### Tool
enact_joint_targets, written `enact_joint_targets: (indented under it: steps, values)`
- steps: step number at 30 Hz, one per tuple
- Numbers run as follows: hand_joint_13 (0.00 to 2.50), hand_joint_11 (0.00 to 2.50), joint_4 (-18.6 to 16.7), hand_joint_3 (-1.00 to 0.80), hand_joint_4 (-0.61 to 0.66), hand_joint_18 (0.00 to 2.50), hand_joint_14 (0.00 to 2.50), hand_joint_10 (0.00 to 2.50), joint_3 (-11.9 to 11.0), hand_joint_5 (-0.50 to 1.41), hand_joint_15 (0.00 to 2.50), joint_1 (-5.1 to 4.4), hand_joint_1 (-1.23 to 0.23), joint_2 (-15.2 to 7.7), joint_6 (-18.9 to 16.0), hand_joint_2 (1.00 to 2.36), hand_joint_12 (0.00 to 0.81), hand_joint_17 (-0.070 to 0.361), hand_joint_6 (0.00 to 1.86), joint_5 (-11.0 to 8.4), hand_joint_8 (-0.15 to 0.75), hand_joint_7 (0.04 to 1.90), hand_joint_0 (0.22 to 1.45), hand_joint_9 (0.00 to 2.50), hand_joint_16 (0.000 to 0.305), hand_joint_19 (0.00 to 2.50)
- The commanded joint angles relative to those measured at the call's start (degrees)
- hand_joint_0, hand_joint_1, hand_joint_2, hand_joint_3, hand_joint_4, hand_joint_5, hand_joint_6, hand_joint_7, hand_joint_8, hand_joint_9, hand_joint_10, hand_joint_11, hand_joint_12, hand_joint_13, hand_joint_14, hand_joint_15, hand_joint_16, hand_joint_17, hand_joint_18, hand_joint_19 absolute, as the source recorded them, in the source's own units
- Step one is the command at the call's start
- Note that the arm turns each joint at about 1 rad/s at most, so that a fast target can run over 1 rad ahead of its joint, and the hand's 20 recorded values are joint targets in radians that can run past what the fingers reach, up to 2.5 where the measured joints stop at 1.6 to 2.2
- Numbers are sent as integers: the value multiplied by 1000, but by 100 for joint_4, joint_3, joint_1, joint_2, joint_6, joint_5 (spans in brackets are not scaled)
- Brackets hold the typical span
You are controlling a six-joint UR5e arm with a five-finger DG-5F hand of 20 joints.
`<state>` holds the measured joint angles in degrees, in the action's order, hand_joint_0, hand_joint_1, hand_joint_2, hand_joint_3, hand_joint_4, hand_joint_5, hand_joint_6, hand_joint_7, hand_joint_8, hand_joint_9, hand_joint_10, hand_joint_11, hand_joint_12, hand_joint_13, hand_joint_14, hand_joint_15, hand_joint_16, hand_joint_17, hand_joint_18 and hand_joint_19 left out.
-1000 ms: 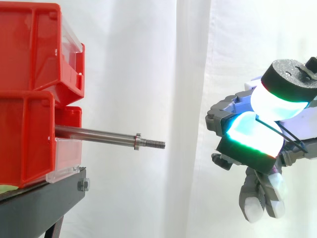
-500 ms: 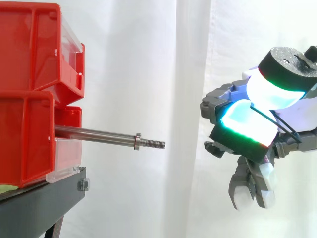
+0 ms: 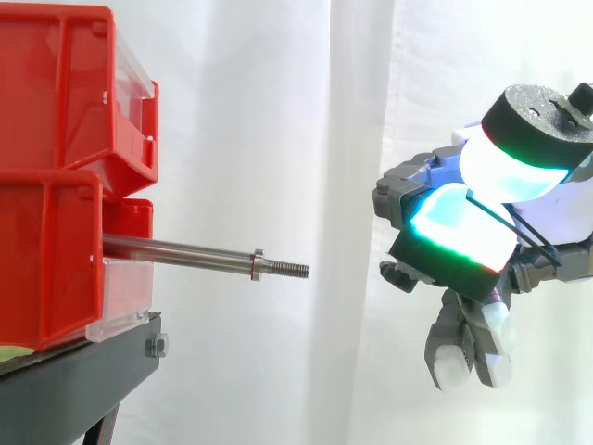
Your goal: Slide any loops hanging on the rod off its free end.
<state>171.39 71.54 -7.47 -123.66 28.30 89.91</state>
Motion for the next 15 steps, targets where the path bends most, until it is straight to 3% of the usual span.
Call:
enact_joint_targets:
  steps: [1, 15]
  values:
    - [887, 333, -1, -62, -162, 947, 6, 12, 0, -162, 145, 0, -752, 0, 0, 1022, 322, 109, 922, 0, 299, 1238, 615, 1011, 49, 354]
    - [897, 340, -1, -56, -164, 950, 6, 14, 0, -157, 140, 0, -758, 0, 0, 1020, 325, 113, 922, 0, 306, 1224, 619, 1041, 50, 345]
